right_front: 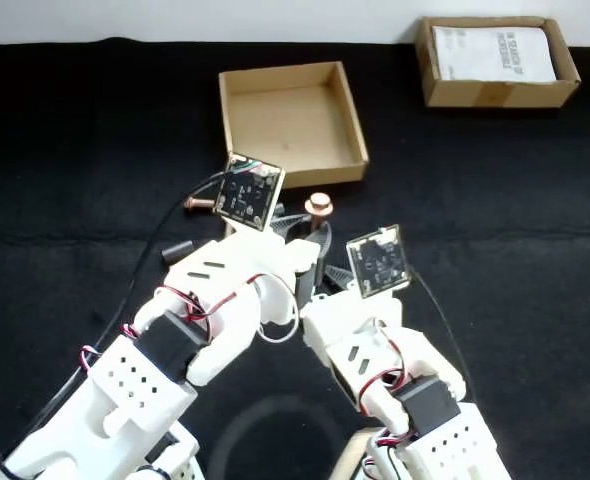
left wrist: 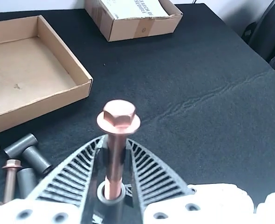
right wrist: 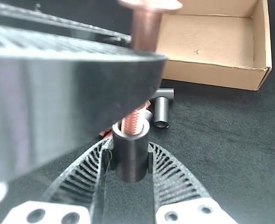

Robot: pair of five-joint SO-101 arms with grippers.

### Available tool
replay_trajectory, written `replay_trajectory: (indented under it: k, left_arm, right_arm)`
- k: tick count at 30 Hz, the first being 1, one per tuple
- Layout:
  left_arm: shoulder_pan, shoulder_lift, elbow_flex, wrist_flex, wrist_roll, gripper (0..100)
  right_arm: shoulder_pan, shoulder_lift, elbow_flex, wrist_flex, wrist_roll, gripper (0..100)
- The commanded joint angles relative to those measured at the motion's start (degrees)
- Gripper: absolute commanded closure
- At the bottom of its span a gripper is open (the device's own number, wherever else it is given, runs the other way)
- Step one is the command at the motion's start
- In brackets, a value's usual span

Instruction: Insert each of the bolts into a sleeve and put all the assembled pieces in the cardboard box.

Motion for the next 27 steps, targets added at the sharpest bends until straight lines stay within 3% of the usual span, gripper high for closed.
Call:
replay_trajectory:
  k: [1,7,16,21,27]
  left_arm:
    - [-1.1,0.04,-0.31,0.09,-0.18,99]
    - [-5.23,-0.31,3.21,0.09,-0.26,99]
    - [-5.49,-0.4,4.97,0.26,-0.18,95]
    - [-4.97,-0.4,0.57,12.22,0.09,78]
    - [-4.53,-0.4,-5.05,25.32,-0.18,76]
  right_arm:
    - [-1.1,-0.92,-0.75,-1.27,0.0,99.1]
    - [-1.01,-0.92,-0.84,-1.27,0.0,99.1]
    - [-1.01,-0.92,-0.84,-1.27,0.0,99.1]
    - [-0.92,-0.92,-0.84,-1.27,0.0,99.1]
    - [2.33,-0.92,-0.84,-1.27,0.0,99.1]
